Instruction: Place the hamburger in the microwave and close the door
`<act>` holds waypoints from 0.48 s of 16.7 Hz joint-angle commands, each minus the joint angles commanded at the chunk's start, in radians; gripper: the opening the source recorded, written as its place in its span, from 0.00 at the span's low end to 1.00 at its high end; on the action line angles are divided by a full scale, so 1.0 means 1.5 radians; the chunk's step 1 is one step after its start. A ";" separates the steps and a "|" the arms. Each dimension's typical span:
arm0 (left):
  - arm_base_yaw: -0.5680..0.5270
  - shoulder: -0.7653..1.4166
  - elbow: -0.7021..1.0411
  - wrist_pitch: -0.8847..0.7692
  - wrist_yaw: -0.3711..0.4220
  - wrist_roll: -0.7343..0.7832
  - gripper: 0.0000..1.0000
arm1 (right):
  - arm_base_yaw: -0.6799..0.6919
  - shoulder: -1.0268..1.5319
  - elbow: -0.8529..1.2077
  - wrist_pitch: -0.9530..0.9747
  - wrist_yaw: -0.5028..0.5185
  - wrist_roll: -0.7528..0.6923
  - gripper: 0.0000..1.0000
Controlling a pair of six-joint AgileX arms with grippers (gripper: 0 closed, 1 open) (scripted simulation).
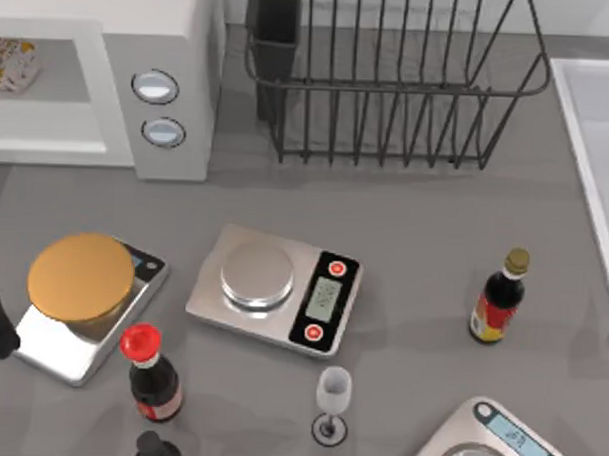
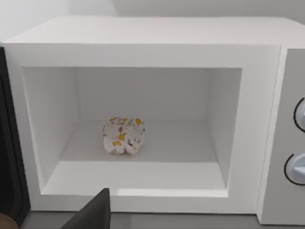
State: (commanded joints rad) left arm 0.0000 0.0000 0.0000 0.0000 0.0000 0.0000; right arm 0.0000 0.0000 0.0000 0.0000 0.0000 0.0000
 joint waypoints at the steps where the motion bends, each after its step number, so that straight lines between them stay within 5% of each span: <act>1: 0.000 0.000 0.000 0.000 0.000 0.000 1.00 | 0.000 0.000 0.000 0.000 0.000 0.000 1.00; 2: 0.000 0.000 0.000 0.000 0.000 0.000 1.00 | 0.000 0.000 0.000 0.000 0.000 0.000 1.00; 8: 0.000 0.000 0.000 0.000 0.000 0.000 0.55 | 0.000 0.000 0.000 0.000 0.000 0.000 1.00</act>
State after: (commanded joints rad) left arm 0.0000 0.0000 0.0000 0.0000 0.0000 0.0000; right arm 0.0000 0.0000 0.0000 0.0000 0.0000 0.0000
